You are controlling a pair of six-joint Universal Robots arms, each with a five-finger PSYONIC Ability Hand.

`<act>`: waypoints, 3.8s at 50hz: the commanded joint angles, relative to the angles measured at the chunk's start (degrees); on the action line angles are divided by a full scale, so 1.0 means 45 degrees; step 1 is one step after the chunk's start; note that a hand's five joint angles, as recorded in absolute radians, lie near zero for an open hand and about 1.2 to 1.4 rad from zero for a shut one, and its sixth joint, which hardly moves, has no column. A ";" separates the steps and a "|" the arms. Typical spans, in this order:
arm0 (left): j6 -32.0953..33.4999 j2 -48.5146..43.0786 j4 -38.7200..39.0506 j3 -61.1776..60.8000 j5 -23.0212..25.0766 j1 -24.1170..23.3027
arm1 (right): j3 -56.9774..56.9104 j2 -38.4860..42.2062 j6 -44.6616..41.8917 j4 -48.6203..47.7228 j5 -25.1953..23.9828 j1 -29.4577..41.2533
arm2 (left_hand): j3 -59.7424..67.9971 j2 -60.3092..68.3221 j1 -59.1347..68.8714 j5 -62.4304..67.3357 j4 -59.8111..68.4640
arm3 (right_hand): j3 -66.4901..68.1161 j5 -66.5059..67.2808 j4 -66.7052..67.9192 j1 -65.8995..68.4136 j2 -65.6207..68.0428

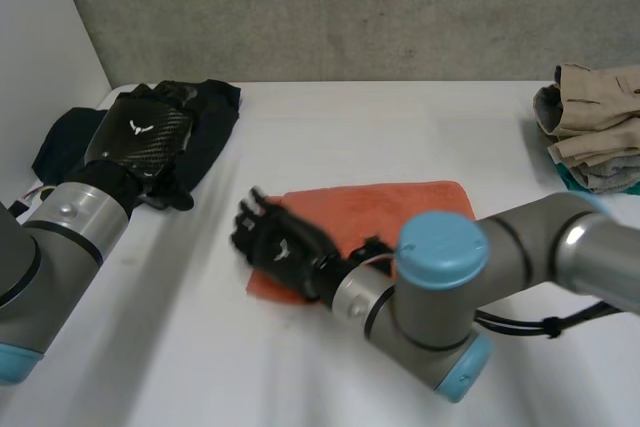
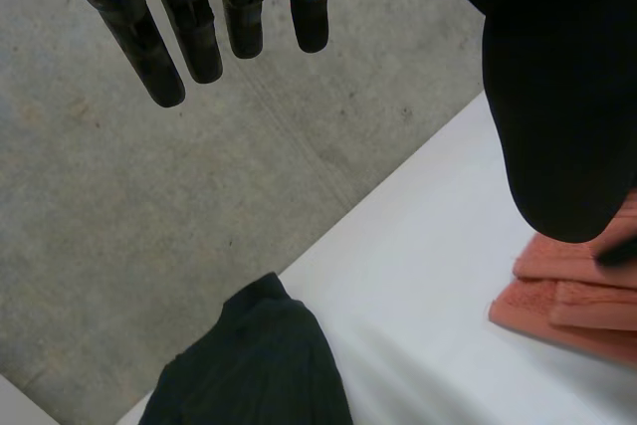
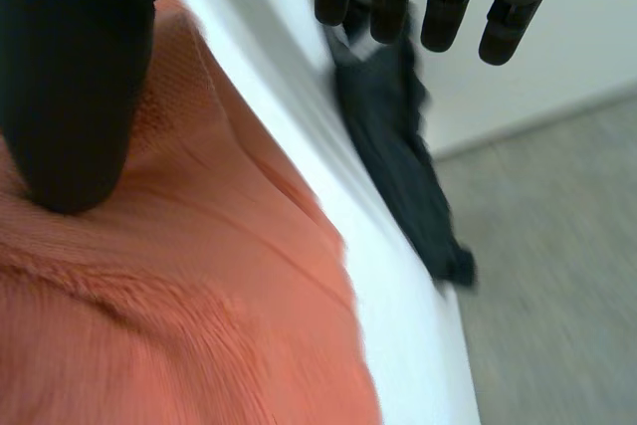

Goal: Fold the laundry.

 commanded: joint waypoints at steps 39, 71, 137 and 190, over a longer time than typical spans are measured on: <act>0.0015 0.0066 0.0591 -0.0084 -0.0177 -0.1271 | 0.2089 -0.2787 0.2534 -0.0644 0.0612 -0.1000 | -0.0632 -0.0408 -0.0664 -0.0440 -0.0347 | 1.5101 1.4840 1.5078 1.4944 1.5128; -0.3091 -0.5629 -0.1376 0.5711 -0.3707 -0.5311 | -0.0468 -0.2495 1.1929 0.5115 0.1525 -0.3283 | 0.0228 0.0452 0.0196 0.0420 0.0513 | -0.0454 -0.0715 -0.0478 -0.0612 -0.0428; -0.1372 -0.4269 -0.4877 0.7924 0.2694 -0.4024 | 0.3281 -0.0716 0.6011 -0.1777 0.3518 -0.0939 | 0.0228 0.0451 0.0196 0.0419 0.0512 | 0.0307 0.0046 0.0284 0.0149 0.0334; -0.1724 -0.2902 -0.4623 0.7827 0.1874 -0.3594 | -0.5722 -0.0033 0.9700 -0.5683 0.2426 -0.9549 | 0.0302 0.0526 0.0271 0.0494 0.0587 | 1.5101 1.4840 1.5078 1.4944 1.5128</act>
